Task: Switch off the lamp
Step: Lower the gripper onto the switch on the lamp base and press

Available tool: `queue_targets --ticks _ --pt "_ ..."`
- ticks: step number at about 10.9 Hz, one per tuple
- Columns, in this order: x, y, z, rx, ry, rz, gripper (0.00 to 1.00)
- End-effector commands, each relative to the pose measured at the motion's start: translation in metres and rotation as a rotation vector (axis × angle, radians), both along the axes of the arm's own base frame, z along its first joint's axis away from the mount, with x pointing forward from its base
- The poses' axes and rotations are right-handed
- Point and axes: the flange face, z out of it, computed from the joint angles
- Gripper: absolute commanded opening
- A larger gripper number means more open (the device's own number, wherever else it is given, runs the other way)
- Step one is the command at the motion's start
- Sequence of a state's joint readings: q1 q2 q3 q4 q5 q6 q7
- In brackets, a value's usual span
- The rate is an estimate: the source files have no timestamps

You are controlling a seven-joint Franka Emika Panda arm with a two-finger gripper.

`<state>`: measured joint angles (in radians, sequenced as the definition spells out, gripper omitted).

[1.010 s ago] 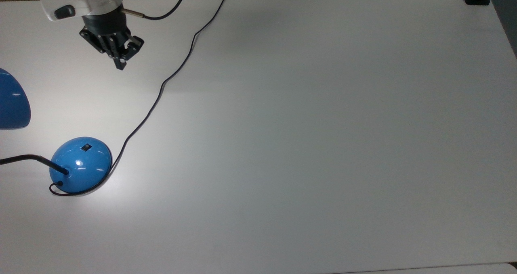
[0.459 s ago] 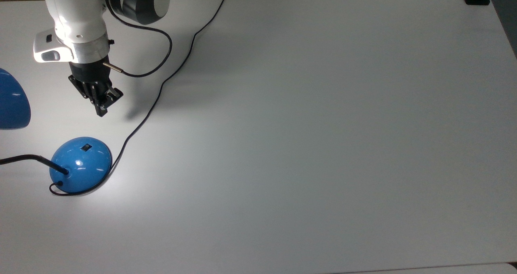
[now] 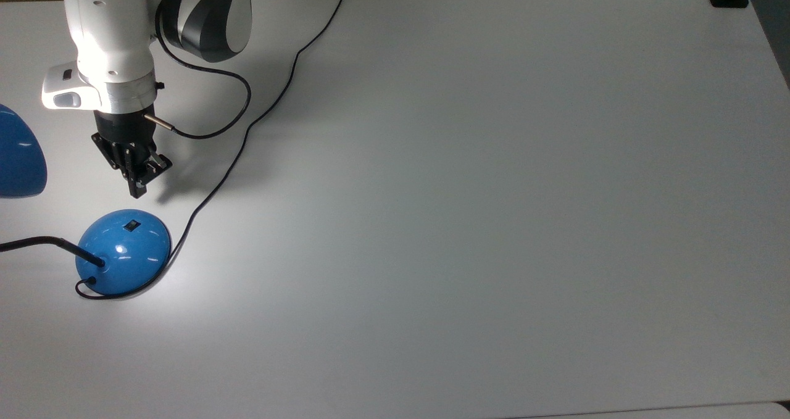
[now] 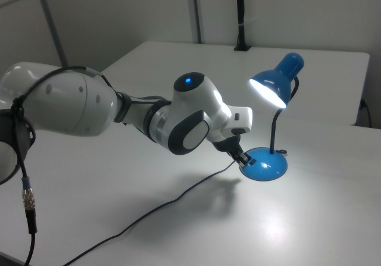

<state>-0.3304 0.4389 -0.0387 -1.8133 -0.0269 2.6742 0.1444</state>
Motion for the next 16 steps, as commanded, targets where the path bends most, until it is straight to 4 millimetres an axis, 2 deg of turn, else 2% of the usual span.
queue_targets --ticks 1,9,14,16 --pt "0.014 -0.002 -0.010 -0.020 -0.054 0.013 0.00" --pt "0.027 -0.011 -0.022 -0.047 -0.079 0.041 0.00" --pt "0.028 -0.001 -0.032 -0.052 -0.057 0.078 0.00" --pt "0.021 0.003 -0.044 -0.046 -0.023 0.095 0.00"
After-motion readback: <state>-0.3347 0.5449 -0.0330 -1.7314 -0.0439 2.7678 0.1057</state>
